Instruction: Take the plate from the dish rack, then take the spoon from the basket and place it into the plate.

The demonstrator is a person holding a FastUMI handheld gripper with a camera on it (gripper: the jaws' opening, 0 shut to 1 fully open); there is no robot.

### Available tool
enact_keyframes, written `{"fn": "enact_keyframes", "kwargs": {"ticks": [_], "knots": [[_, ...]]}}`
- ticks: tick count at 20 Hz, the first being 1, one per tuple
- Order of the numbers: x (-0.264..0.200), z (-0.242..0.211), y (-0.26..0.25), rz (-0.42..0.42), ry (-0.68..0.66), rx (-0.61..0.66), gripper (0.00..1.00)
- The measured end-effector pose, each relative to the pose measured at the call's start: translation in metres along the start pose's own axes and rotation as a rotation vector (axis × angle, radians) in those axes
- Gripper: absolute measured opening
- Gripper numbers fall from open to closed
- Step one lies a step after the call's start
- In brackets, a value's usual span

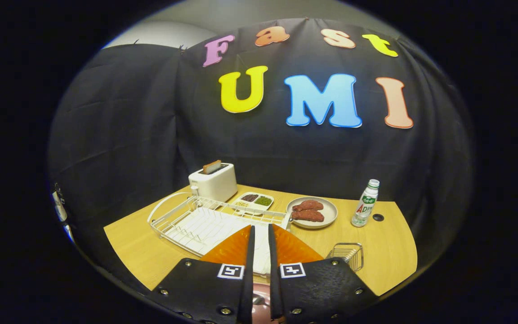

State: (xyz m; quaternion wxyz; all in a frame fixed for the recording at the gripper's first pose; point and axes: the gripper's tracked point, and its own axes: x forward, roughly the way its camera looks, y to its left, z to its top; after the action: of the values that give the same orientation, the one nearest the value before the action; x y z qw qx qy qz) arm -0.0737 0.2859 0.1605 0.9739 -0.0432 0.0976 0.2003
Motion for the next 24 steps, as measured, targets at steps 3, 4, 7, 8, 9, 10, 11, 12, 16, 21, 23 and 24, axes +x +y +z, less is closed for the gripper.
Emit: {"fn": "enact_keyframes", "kwargs": {"ticks": [3, 4, 7, 8, 9, 10, 11, 12, 16, 21, 23, 24], "knots": [[-0.025, 0.018, -0.042, -0.085, -0.06, 0.015, 0.15], [-0.036, 0.018, -0.057, -0.12, -0.07, 0.019, 0.15], [-0.062, 0.015, -0.094, -0.199, -0.084, 0.025, 0.15], [-0.07, 0.015, -0.105, -0.224, -0.092, 0.026, 0.15], [-0.077, 0.015, -0.117, -0.247, -0.101, 0.028, 0.15], [-0.079, 0.014, -0.129, -0.267, -0.112, 0.031, 0.15], [-0.088, 0.014, -0.136, -0.279, -0.124, 0.037, 0.17], [-0.086, 0.015, -0.14, -0.264, -0.142, 0.046, 0.2], [-0.09, 0.011, -0.182, -0.317, -0.21, 0.078, 0.96], [-0.073, -0.024, -0.229, -0.35, -0.251, 0.064, 0.97], [-0.063, -0.047, -0.242, -0.346, -0.279, 0.053, 0.97], [-0.059, -0.064, -0.248, -0.345, -0.279, 0.046, 0.97]]}}
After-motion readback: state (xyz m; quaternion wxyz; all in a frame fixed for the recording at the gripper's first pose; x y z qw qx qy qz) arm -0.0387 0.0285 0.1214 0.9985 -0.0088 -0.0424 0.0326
